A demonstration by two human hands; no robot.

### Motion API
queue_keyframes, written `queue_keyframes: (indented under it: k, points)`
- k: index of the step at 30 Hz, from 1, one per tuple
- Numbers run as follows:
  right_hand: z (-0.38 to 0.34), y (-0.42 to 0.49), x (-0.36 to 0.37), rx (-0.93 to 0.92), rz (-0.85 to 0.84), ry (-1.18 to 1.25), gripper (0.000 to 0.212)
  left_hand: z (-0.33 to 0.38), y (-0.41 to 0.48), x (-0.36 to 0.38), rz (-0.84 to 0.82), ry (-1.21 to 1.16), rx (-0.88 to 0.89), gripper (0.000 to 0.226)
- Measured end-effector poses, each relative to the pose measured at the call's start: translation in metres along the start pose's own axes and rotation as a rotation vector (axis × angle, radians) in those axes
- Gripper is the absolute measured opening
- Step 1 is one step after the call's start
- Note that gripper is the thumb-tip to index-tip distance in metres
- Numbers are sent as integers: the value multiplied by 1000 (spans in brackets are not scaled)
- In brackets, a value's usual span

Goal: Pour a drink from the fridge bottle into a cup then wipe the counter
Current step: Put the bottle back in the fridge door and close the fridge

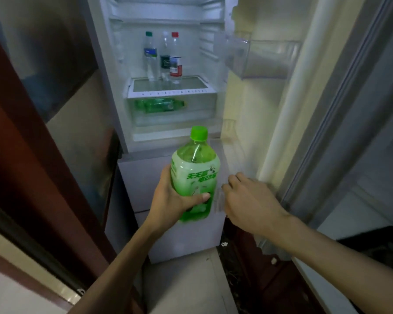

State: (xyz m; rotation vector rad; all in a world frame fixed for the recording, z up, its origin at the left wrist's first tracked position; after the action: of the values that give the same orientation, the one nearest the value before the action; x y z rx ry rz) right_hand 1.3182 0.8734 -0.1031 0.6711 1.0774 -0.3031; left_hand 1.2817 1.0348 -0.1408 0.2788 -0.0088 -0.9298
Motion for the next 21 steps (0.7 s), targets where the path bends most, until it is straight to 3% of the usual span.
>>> queue_keyframes:
  k: [5, 10, 21]
  points:
    - [11, 11, -17, 149, -23, 49, 21, 13, 17, 15, -101, -36, 37, 76]
    - [28, 28, -88, 198, 242, 69, 27, 39, 32, 18, -117, -84, 90, 78]
    - [41, 54, -190, 91, 618, 56, 26, 155, 72, -9, -26, -170, 338, 69]
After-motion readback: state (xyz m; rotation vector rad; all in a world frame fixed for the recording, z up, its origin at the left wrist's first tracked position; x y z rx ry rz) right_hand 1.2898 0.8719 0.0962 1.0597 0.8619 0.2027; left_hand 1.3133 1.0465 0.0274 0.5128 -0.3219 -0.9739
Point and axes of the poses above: each hand's wrist, its own y-axis towards the middle knuckle, its own x-axis out of the palm, z = x × y, the point moved 6 cm from there along y, towards the middle knuckle, and after that the axes turned 12 degrees about z, right-handed, at the moved point
